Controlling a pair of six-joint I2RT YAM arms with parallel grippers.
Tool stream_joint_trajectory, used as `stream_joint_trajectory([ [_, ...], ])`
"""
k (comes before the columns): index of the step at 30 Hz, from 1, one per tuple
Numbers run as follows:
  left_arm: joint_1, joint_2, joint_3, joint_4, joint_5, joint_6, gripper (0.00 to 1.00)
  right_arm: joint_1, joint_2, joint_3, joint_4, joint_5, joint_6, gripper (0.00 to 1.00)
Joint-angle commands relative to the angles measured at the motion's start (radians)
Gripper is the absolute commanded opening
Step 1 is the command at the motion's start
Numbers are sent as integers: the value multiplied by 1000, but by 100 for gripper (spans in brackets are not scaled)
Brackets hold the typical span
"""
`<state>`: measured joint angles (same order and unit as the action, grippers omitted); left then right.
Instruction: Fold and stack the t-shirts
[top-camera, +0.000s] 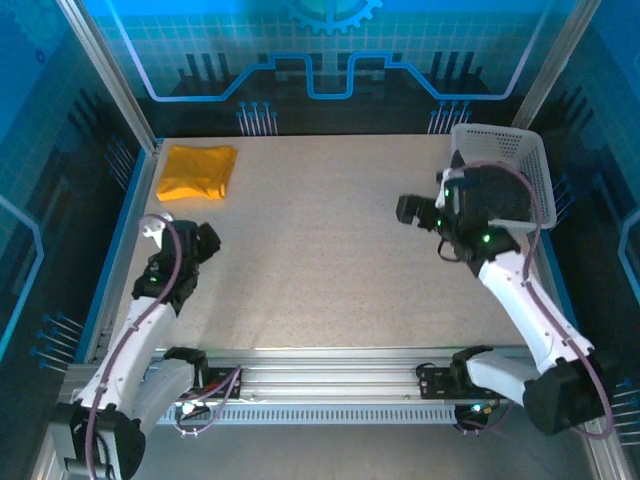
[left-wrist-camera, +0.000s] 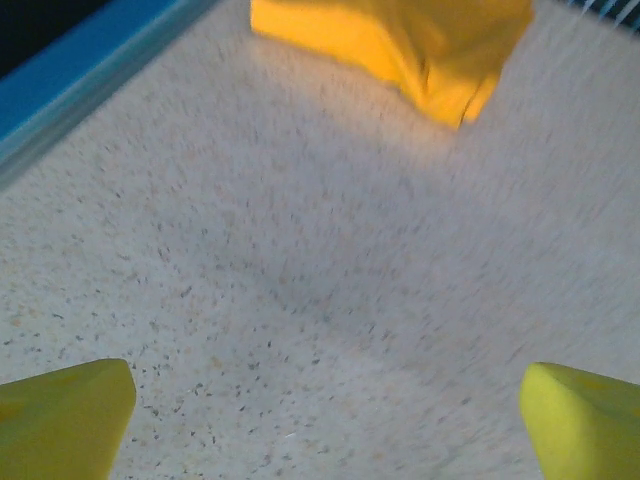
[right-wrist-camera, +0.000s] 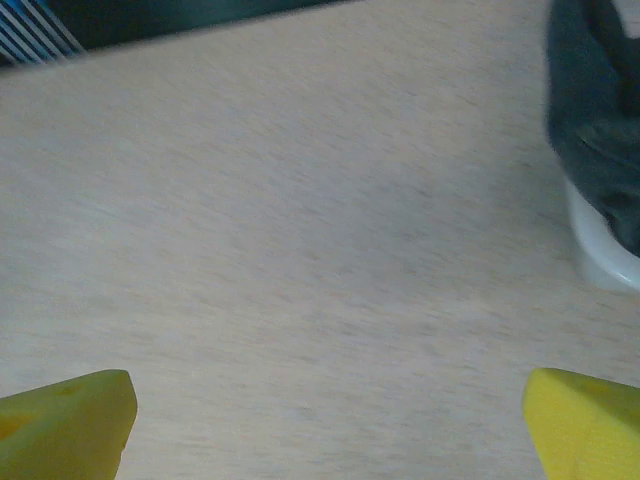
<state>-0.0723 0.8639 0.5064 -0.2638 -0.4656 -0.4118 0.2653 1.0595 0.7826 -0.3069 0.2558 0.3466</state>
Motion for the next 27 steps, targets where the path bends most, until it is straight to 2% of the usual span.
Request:
stream_joint_trajectory([
  [1,-3,53,-115,384,45,209,99,-13,-5,-171,301,206,-182,100],
  [5,8,281,-88,547,100,233,99,-60,106,-231,410,177,-207,100],
  [8,20,429,-93,748,96,232,99,-95,205,-268,555,129,-218,100],
  [9,34,461,-67,739,114,235,99,-111,237,-281,628,103,-222,100],
  [10,43,496,-63,810,118,247,99,-128,267,-277,671,86,-231,100],
  [12,71,534,-42,840,158,279,99,-139,311,-270,745,49,-269,100],
  [15,132,575,-93,1012,238,270,99,-162,370,-263,853,-20,-334,100],
  [16,131,563,-96,991,243,270,99,-175,390,-265,869,-47,-326,100],
  [17,131,563,-117,1042,248,274,99,-183,411,-290,922,-67,-325,100],
  [20,95,592,-237,1288,245,316,99,-189,450,-387,1146,-127,-351,100],
  [22,74,748,-289,1591,258,373,99,-199,441,-380,1119,-151,-342,100],
  [23,72,727,-289,1547,256,366,99,-204,442,-362,1074,-155,-338,100],
  [24,72,655,-252,1365,234,336,99,-208,442,-354,1068,-166,-337,100],
  [25,72,648,-210,1268,216,330,99,-207,443,-357,1067,-166,-339,100],
  [27,68,691,-163,1262,246,364,99,-203,444,-354,1064,-160,-340,100],
])
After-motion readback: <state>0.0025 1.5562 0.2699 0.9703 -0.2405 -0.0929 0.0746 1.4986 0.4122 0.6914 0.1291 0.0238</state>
